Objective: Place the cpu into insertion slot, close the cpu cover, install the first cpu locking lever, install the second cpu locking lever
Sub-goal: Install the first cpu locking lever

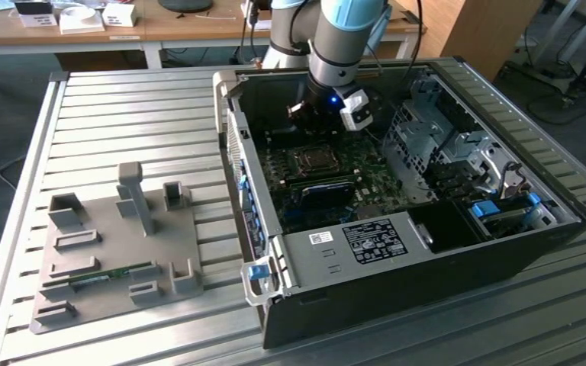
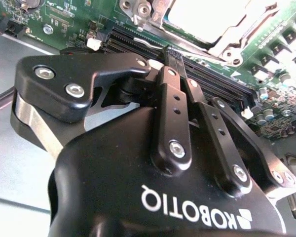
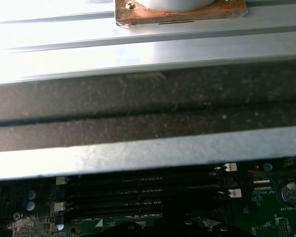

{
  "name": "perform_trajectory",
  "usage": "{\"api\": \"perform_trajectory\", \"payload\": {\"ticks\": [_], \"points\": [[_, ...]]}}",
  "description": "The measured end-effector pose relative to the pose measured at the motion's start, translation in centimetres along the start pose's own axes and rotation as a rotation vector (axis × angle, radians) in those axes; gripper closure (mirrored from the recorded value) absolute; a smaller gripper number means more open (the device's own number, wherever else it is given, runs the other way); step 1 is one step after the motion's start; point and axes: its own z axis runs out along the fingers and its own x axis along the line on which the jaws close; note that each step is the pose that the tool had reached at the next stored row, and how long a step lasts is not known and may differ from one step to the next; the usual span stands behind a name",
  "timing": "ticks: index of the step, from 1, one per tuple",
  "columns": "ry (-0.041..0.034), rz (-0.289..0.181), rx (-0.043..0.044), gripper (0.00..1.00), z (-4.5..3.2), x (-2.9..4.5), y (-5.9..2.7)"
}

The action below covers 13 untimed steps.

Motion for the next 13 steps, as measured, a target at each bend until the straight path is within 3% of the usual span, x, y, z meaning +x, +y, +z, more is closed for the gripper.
{"api": "perform_trajectory", "payload": {"ticks": [13], "points": [[-0.0006,0.003,0.0003,0.89,0.09,-0.03,0.0]]}}
